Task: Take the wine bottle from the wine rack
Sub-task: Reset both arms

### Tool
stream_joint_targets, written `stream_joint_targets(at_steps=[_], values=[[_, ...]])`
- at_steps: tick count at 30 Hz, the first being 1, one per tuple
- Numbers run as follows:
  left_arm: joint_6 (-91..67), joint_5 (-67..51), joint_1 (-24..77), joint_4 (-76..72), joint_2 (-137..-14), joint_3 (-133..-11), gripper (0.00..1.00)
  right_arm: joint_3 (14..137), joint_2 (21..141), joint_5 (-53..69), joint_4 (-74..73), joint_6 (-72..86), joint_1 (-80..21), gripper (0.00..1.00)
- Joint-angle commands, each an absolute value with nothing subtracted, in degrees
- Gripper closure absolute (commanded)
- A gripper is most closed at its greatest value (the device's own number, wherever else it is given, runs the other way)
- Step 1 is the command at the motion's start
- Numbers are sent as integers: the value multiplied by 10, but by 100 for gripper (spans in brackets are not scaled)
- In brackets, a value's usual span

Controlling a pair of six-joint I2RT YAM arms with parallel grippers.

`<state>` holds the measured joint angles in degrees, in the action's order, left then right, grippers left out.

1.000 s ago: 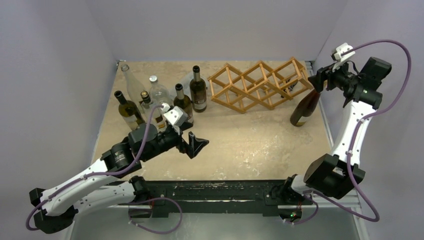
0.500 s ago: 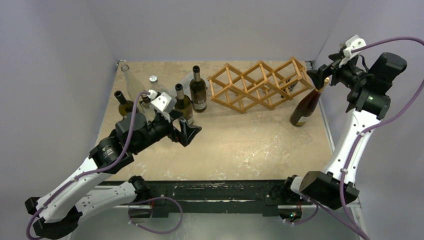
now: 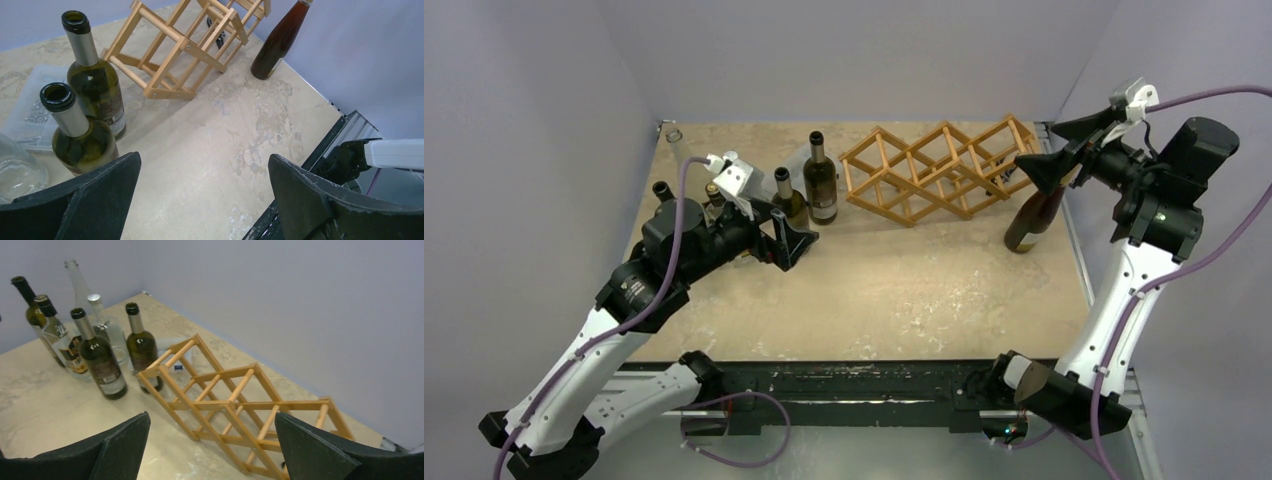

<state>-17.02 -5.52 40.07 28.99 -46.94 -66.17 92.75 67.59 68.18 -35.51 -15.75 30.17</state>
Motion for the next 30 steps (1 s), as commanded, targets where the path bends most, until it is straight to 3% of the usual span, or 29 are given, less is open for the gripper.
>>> stream_joint_targets(at_steps=[1,7,22,30], values=[[-195,-112,358,274,-465,-689,0,879,630,723,-334,-94,292,1],[-214,-135,326,268,-449,-685,0,796,575,734,-256,-7,291,1],[-239,-127,310,308,-412,-682,0,777,530,668,-379,-94,291,1],[-245,-119,309,318,-388,-669,0,751,490,603,-336,-15,291,1]])
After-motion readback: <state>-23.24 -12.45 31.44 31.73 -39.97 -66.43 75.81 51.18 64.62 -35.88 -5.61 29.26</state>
